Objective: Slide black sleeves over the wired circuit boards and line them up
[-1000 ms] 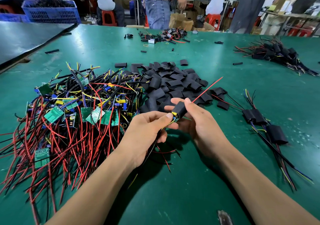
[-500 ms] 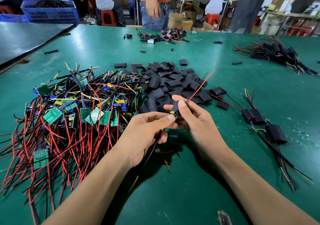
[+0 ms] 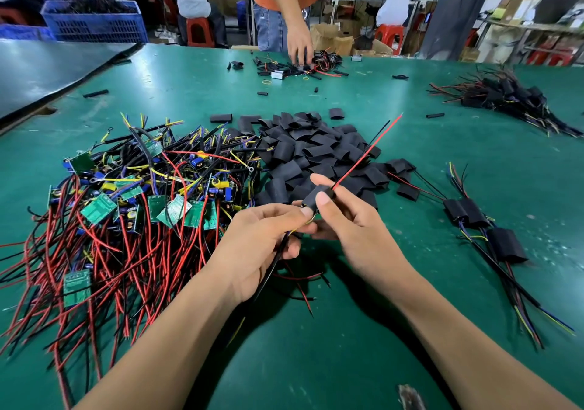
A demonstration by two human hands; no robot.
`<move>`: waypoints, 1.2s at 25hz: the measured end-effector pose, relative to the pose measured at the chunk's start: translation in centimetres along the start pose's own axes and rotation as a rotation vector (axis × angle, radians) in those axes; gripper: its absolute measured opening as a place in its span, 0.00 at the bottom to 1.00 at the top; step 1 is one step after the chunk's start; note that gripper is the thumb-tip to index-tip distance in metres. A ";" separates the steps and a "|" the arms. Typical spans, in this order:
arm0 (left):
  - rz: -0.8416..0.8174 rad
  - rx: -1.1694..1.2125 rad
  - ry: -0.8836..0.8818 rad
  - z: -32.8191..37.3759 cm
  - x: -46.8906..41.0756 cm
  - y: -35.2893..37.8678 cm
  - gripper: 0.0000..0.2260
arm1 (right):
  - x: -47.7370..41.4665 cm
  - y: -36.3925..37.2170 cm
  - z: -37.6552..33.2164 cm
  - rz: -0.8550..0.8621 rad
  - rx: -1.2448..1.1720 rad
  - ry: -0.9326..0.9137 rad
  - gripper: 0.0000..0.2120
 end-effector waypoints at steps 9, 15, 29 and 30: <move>-0.114 0.046 -0.094 -0.6 0.2 1.0 0.11 | -0.1 -0.3 0.4 0.011 -0.323 0.086 0.16; -0.080 0.078 -0.066 -0.3 0.0 0.6 0.06 | 0.1 0.5 0.4 -0.059 -0.336 0.078 0.16; -0.062 0.034 -0.025 0.0 0.0 0.5 0.03 | -0.1 -0.1 0.4 -0.049 -0.460 0.170 0.15; -0.065 0.032 -0.026 0.0 -0.1 0.5 0.03 | -0.2 -0.2 0.4 -0.059 -0.453 0.171 0.14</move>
Point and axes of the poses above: each hand's wrist, its own x-axis away from the middle knuckle, its own y-axis out of the palm, z = x × y, the point moved 9 cm from there along -x, towards the middle knuckle
